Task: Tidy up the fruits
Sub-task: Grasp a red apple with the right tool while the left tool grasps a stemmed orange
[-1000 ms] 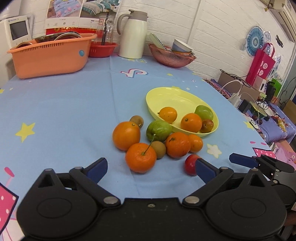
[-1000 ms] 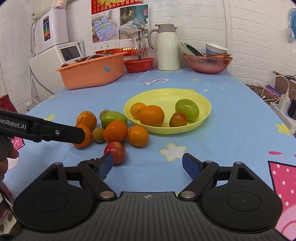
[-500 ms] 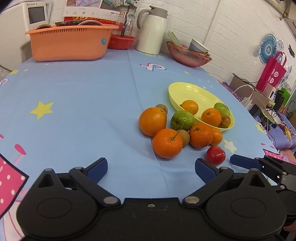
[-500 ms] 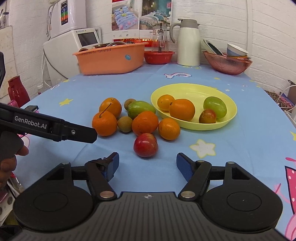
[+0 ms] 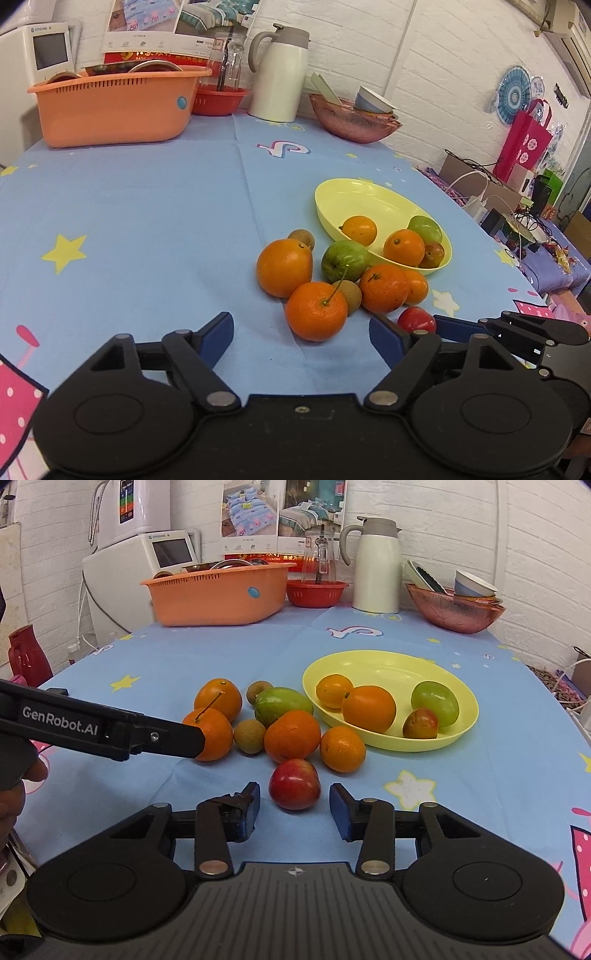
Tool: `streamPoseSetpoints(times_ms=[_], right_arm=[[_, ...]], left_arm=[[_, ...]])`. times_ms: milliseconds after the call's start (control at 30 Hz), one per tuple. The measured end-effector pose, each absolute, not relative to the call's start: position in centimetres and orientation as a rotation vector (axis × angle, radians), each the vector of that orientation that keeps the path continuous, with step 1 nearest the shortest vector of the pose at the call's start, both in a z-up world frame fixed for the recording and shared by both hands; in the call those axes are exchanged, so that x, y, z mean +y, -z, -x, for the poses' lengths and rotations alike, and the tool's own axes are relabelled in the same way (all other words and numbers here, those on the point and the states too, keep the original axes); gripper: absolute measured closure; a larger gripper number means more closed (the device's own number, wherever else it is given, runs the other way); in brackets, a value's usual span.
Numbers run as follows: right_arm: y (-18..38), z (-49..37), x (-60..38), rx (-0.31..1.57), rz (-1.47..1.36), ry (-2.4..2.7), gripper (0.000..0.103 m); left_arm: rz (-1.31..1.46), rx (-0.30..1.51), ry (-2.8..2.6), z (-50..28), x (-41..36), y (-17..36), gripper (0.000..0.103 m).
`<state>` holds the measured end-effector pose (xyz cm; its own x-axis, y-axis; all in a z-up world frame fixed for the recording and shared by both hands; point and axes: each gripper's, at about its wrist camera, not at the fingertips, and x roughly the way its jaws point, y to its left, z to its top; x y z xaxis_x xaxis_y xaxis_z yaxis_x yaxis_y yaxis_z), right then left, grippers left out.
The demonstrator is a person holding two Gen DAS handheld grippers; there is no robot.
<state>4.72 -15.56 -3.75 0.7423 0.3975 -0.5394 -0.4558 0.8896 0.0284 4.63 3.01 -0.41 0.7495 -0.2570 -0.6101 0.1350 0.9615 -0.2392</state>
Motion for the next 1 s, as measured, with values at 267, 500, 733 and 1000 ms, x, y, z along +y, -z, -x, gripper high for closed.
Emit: streamPoseSetpoints(times_ms=[267,500,733,1000], right_arm=[[3.9,-4.9,-15.4,0.57,0.11,-0.474,0.046],[3.9,-4.9,-15.6,0.57,0.1,-0.481,0.048],[3.9,-5.1,-15.8,0.571,0.091,-0.488,0.048],[4.0,-5.2,-16.0,0.569,0.079,-0.496,0.048]], left_arm=[[0.189,0.705,0.235,-5.7,2.7,0.5,0.0],[0.18,0.721,0.257,-6.4,2.2,0.6,0.0],[0.163,0.733,0.255,-6.8,1.9,0.8,0.0],[0.161,0.74,0.246,-6.9,1.9,0.8,0.0]])
